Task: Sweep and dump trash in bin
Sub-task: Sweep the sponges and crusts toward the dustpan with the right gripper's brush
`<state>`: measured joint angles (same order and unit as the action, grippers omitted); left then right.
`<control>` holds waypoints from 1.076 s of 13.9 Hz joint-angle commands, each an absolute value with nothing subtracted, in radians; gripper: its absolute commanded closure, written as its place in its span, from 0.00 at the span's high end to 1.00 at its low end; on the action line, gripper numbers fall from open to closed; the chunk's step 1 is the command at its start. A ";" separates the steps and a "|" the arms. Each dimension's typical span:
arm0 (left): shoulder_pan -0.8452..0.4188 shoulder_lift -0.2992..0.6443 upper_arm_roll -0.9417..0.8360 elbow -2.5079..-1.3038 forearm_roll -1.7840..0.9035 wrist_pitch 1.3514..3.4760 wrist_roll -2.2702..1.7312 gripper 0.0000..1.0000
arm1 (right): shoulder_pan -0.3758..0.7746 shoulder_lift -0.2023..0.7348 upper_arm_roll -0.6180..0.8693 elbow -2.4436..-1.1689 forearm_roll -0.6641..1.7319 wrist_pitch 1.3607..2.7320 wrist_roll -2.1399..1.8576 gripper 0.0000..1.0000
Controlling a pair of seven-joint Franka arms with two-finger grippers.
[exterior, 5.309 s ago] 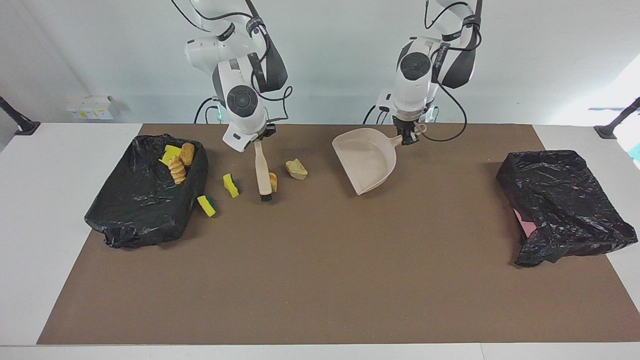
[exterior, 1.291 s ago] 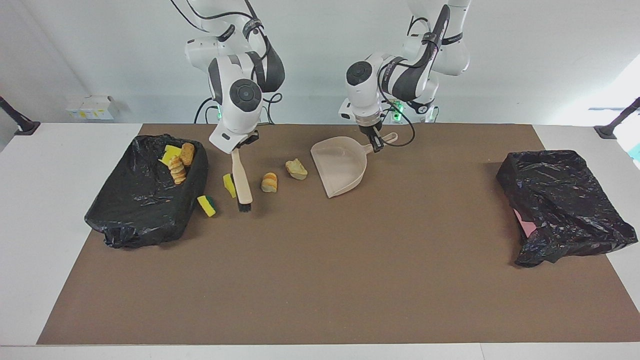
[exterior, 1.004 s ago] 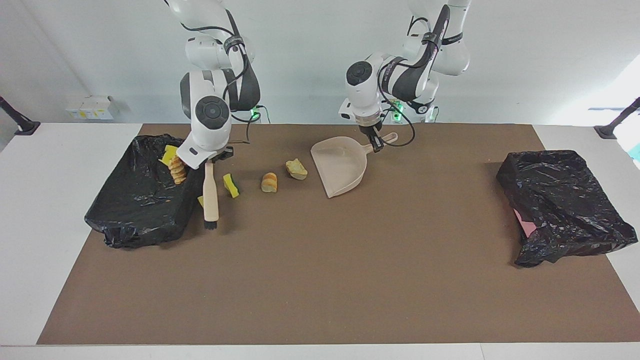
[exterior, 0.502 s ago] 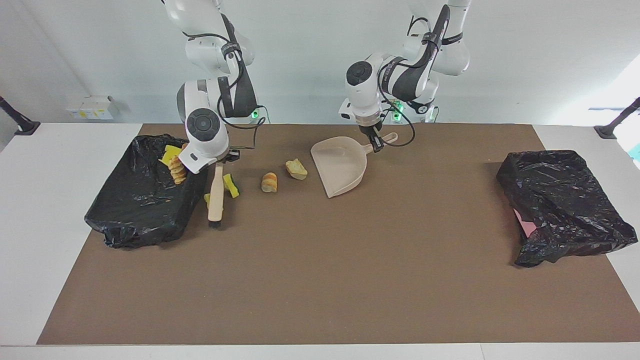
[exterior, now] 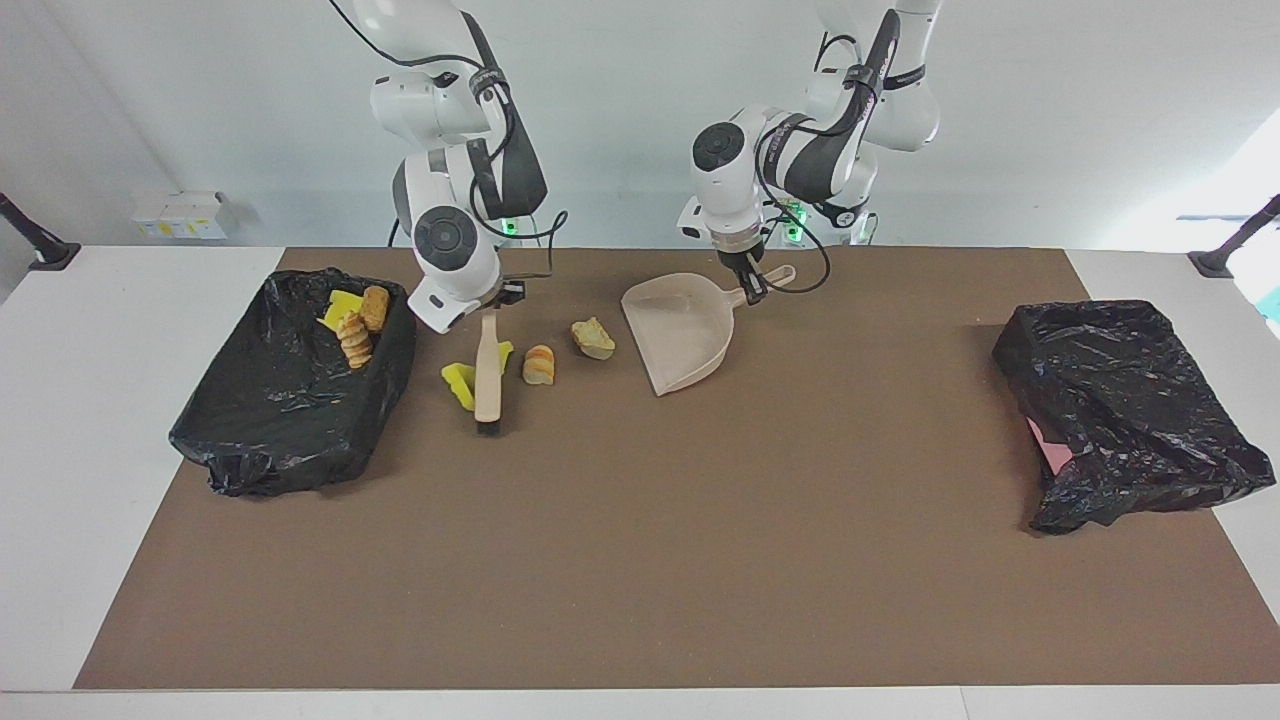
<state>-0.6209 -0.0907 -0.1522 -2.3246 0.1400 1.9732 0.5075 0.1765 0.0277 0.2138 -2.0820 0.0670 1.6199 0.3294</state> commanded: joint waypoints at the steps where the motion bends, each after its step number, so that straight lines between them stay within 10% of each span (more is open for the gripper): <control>1: -0.635 -0.087 -0.141 -2.321 0.163 1.979 0.486 0.00 | 0.170 0.096 0.213 -1.869 -0.049 1.455 0.362 0.00; 4: -0.634 -0.087 -0.141 -2.321 0.163 1.980 0.486 0.00 | 0.155 0.132 0.207 -1.837 -0.098 1.425 0.306 0.00; 9: -0.638 -0.087 -0.141 -2.319 0.161 1.974 0.476 0.00 | 0.009 -0.017 0.212 -2.152 -0.066 1.648 0.094 0.00; 15: -0.640 -0.087 -0.143 -2.319 0.155 1.974 0.446 0.00 | 0.150 -0.023 0.213 -2.232 0.191 1.742 0.120 0.00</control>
